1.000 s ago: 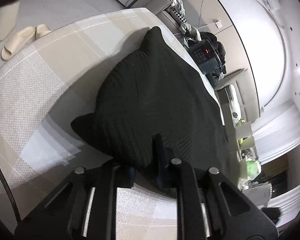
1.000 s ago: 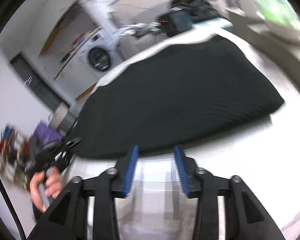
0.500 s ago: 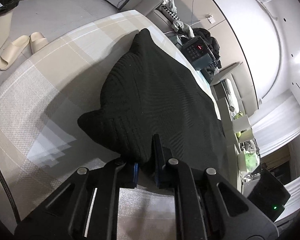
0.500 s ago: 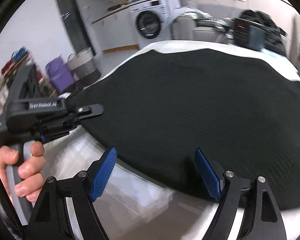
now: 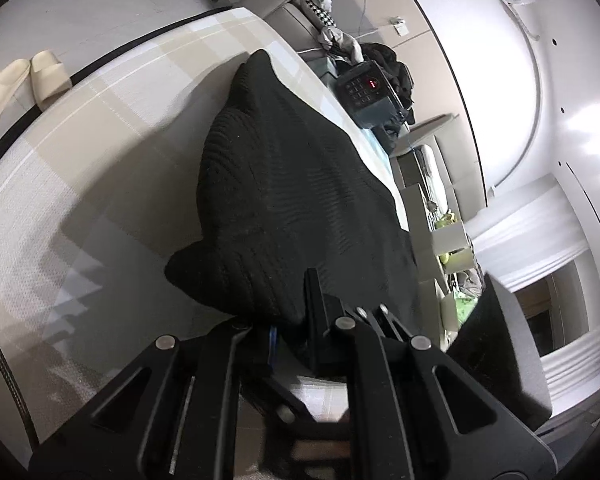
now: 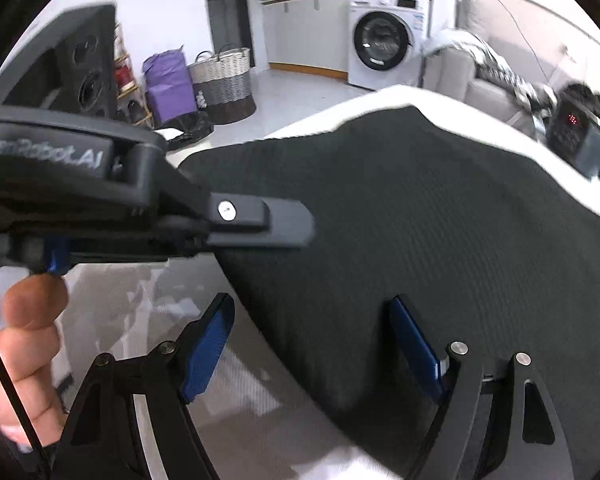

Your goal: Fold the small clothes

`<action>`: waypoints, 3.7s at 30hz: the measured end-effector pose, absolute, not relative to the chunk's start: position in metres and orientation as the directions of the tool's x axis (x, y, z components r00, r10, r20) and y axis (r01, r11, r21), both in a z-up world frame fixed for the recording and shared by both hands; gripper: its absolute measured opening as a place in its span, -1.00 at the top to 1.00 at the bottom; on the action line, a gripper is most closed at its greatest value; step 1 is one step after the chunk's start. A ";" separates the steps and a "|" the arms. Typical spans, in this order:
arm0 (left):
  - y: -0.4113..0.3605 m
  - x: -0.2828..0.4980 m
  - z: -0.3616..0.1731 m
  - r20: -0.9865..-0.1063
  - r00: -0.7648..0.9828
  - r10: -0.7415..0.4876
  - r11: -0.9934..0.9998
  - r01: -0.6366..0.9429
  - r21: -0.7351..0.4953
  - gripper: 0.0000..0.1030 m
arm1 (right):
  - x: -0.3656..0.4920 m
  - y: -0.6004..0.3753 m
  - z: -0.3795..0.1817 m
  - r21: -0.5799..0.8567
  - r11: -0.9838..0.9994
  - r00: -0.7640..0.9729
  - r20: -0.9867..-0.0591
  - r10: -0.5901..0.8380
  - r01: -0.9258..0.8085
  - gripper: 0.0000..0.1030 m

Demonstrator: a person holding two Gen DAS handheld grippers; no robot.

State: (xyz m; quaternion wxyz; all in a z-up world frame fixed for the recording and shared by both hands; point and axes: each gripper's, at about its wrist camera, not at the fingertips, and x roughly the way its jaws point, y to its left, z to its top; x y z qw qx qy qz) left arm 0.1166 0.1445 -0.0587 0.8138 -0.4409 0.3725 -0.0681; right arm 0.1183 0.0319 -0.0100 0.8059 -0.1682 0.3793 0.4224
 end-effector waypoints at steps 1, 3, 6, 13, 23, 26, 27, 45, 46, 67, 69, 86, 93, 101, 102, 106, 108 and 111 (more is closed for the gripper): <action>0.144 0.117 -0.058 -0.546 0.711 -0.443 0.603 -0.214 -0.768 0.85 | 0.120 0.033 -0.011 0.029 0.589 0.367 -0.757 0.540 -0.807 -0.03; 0.145 0.117 -0.057 -0.555 0.703 -0.445 0.608 -0.218 -0.763 0.85 | 0.132 0.034 -0.013 0.034 0.613 0.377 -0.761 0.527 -0.789 0.58; 0.149 0.111 -0.056 -0.557 0.690 -0.463 0.609 -0.209 -0.765 0.59 | 0.152 0.018 -0.008 0.170 0.648 0.347 -0.730 0.588 -0.743 0.79; 0.179 0.091 -0.051 -0.485 0.772 -0.412 0.544 -0.219 -0.810 -0.60 | 0.199 -0.035 -0.007 0.576 0.651 0.317 -0.578 0.752 -0.495 0.80; 0.213 0.156 -0.070 -0.363 0.773 -0.520 0.358 -0.188 -0.914 -0.62 | 0.185 -0.022 -0.003 0.481 0.680 0.348 -0.608 0.713 -0.553 0.81; 0.215 0.178 -0.070 -0.392 0.748 -0.536 0.391 -0.192 -0.900 -0.63 | 0.175 -0.030 -0.002 0.468 0.679 0.348 -0.611 0.711 -0.566 0.81; 0.216 0.185 -0.072 -0.398 0.740 -0.543 0.386 -0.201 -0.900 -0.63 | 0.171 -0.029 -0.002 0.456 0.681 0.351 -0.614 0.707 -0.573 0.81; 0.190 0.280 -0.085 -0.572 0.566 -0.594 0.556 -0.225 -0.800 0.74 | 0.156 -0.032 -0.001 0.429 0.668 0.361 -0.600 0.714 -0.608 0.81; 0.189 0.280 -0.081 -0.569 0.576 -0.587 0.564 -0.213 -0.798 0.79 | 0.157 -0.033 -0.001 0.434 0.667 0.360 -0.597 0.716 -0.606 0.81; -0.125 0.381 0.076 -0.700 0.379 -0.605 0.795 0.258 -0.548 0.74 | 0.131 -0.252 0.011 0.741 0.626 0.745 -0.271 0.610 -0.242 0.80; -0.158 0.388 0.065 -0.697 0.333 -0.634 0.773 0.277 -0.571 0.47 | 0.128 -0.282 0.001 0.750 0.639 0.761 -0.312 0.569 -0.170 0.78; -0.087 0.327 0.008 -0.705 0.392 -0.591 0.801 0.182 -0.570 -0.37 | 0.145 -0.376 -0.040 0.718 0.696 0.695 -0.492 0.524 -0.016 -0.05; -0.036 0.300 -0.015 -0.720 0.419 -0.553 0.817 0.103 -0.567 -0.37 | 0.142 -0.376 -0.002 0.622 0.779 0.768 -0.461 0.444 -0.077 0.72; -0.026 0.285 -0.053 -0.764 0.384 -0.519 0.840 0.064 -0.538 -0.37 | 0.136 -0.391 -0.032 0.532 0.845 0.660 -0.652 0.373 0.048 0.41; -0.027 0.285 -0.057 -0.767 0.379 -0.517 0.842 0.066 -0.535 -0.37 | 0.130 -0.396 -0.026 0.515 0.856 0.682 -0.643 0.349 0.049 0.23; -0.028 0.284 -0.059 -0.757 0.402 -0.514 0.843 0.075 -0.533 -0.37 | 0.127 -0.414 -0.014 0.509 0.859 0.712 -0.622 0.326 0.051 0.11; -0.027 0.285 -0.060 -0.750 0.401 -0.526 0.835 0.073 -0.546 -0.37 | 0.128 -0.423 -0.009 0.510 0.858 0.726 -0.615 0.310 0.066 0.11; -0.025 0.287 -0.061 -0.745 0.421 -0.518 0.837 0.068 -0.543 -0.26 | 0.137 -0.427 -0.008 0.507 0.860 0.702 -0.633 0.326 0.059 0.11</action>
